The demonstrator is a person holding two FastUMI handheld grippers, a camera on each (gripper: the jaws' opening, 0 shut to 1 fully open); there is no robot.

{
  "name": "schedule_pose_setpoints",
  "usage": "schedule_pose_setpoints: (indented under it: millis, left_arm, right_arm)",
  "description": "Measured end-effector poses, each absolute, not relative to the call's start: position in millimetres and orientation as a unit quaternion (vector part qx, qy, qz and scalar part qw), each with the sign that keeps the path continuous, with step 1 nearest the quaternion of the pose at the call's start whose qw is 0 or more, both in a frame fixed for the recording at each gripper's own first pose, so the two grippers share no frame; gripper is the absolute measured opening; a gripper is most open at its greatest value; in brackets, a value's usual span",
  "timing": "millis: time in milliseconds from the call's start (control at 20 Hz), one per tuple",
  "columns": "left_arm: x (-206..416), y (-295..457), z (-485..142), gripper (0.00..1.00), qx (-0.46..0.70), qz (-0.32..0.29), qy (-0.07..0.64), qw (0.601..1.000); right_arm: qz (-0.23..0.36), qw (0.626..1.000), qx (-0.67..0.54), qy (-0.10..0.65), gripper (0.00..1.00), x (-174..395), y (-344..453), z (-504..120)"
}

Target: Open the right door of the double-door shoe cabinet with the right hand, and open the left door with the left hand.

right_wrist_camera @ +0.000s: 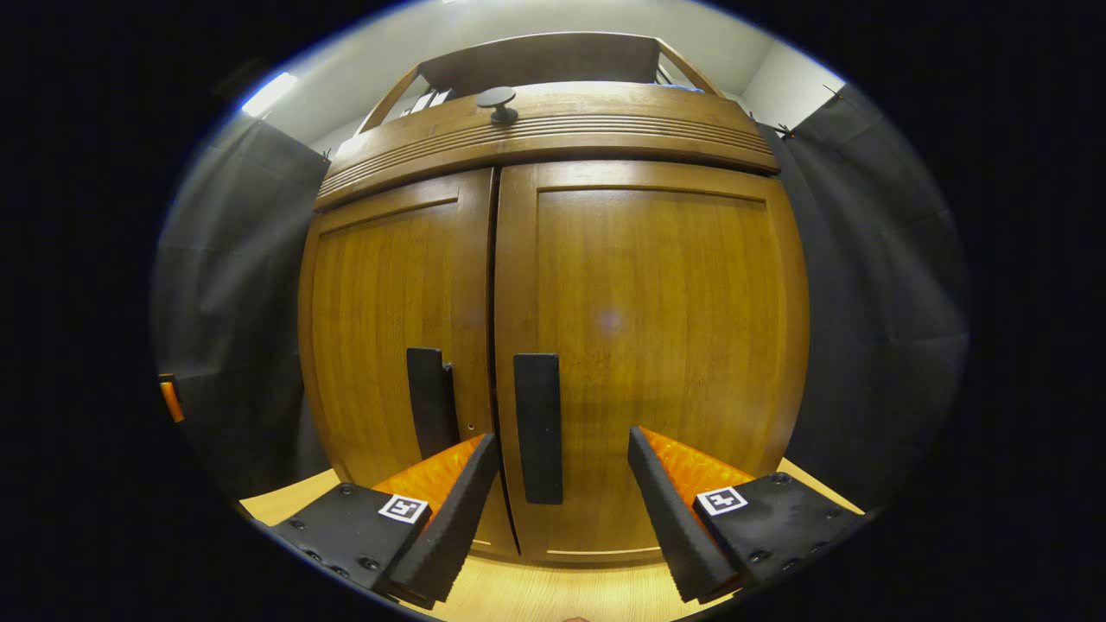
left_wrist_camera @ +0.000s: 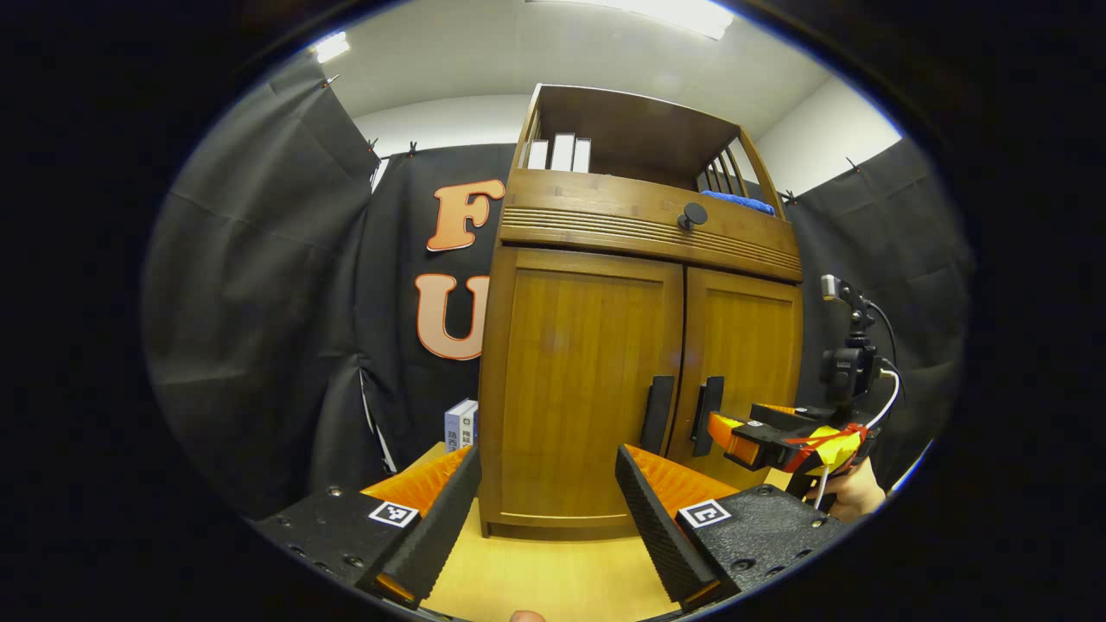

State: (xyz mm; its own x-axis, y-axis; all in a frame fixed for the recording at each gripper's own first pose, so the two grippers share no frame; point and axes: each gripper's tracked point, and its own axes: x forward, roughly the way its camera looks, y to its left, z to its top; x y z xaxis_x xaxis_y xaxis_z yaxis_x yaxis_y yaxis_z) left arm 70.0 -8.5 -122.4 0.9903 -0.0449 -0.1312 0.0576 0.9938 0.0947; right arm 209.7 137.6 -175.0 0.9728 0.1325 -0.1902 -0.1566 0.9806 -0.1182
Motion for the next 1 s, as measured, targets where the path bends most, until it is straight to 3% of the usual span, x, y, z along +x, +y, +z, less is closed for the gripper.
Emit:
schedule_pose_setpoints:
  millis: [50,100,150,200,350,400,550,600,650,750,1000]
  left_arm:
    - [71,-4,-121,0.92,0.054,-0.023,0.063,0.996]
    - [69,0,-119,0.95,0.059,-0.019,0.058,0.996]
    - [67,5,-115,0.94,0.064,-0.014,0.052,0.996]
    - [65,9,-112,0.91,0.070,-0.008,0.046,0.996]
    - [60,14,-109,0.92,0.075,-0.004,0.038,0.996]
    - [58,13,-109,0.95,0.073,-0.009,0.040,0.996]
    - [55,9,-108,0.92,0.063,-0.020,0.042,0.997]
    - [54,7,-108,0.92,0.059,-0.023,0.044,0.997]
    - [52,5,-109,0.92,0.056,-0.026,0.046,0.997]
    - [51,2,-111,0.92,0.051,-0.027,0.050,0.997]
    - [51,1,-119,0.95,0.043,-0.020,0.055,0.997]
  right_arm:
    - [0.068,0.991,-0.069,0.093,0.91,214,139,-179]
    - [0.059,0.991,-0.070,0.097,0.91,218,138,-184]
    - [0.051,0.991,-0.067,0.101,0.98,221,137,-188]
    - [0.047,0.992,-0.058,0.105,0.98,224,137,-191]
    - [0.052,0.991,-0.046,0.111,0.78,234,141,-194]
    - [0.054,0.991,-0.045,0.114,0.76,235,143,-197]
    - [0.054,0.990,-0.040,0.121,0.50,243,145,-200]
    - [0.054,0.990,-0.044,0.122,0.58,246,145,-202]
    - [0.058,0.990,-0.042,0.124,0.47,247,147,-204]
    - [0.056,0.990,-0.042,0.125,0.39,242,146,-202]
    - [0.065,0.989,-0.037,0.124,0.29,218,141,-194]
